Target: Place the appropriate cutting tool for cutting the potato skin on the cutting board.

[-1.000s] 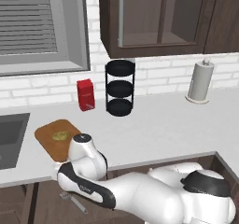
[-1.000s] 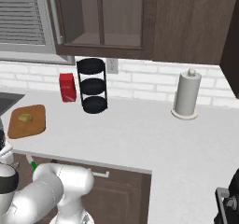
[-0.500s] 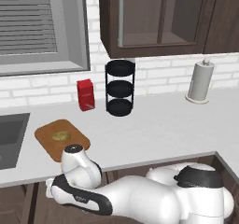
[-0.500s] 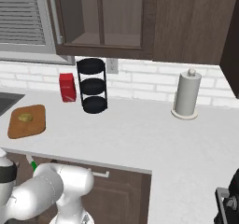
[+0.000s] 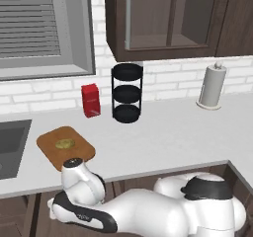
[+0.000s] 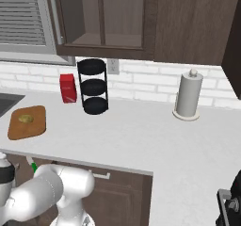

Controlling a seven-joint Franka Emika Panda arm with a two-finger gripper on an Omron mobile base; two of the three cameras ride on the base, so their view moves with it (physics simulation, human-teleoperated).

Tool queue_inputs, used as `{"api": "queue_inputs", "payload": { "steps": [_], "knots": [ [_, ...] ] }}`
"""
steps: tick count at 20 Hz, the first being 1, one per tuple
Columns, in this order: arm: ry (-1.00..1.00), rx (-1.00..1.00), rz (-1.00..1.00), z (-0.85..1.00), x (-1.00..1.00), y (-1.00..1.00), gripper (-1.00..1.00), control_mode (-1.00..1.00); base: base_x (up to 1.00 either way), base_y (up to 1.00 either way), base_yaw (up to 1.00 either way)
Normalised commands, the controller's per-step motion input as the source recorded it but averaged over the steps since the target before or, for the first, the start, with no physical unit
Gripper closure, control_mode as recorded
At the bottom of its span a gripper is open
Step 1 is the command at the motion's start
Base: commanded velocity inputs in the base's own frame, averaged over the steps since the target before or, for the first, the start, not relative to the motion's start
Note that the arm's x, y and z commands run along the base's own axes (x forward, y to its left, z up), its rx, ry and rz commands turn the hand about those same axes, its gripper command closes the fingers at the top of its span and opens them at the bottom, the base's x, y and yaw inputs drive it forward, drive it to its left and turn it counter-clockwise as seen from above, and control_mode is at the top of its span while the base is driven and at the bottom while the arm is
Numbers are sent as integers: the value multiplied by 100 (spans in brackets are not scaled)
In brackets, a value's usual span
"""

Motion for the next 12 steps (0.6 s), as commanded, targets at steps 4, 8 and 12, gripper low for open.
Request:
{"api": "queue_inputs", "payload": {
  "steps": [4, 8, 12],
  "knots": [
    [2, -3, 6, -39, -1, 0, -100, -100, 0, 0, 0],
    [1, 0, 1, -28, 3, 0, -100, -100, 0, 0, 0],
    [0, 0, 0, -14, 0, 0, -100, -100, 0, 0, 0]
  ]
}}
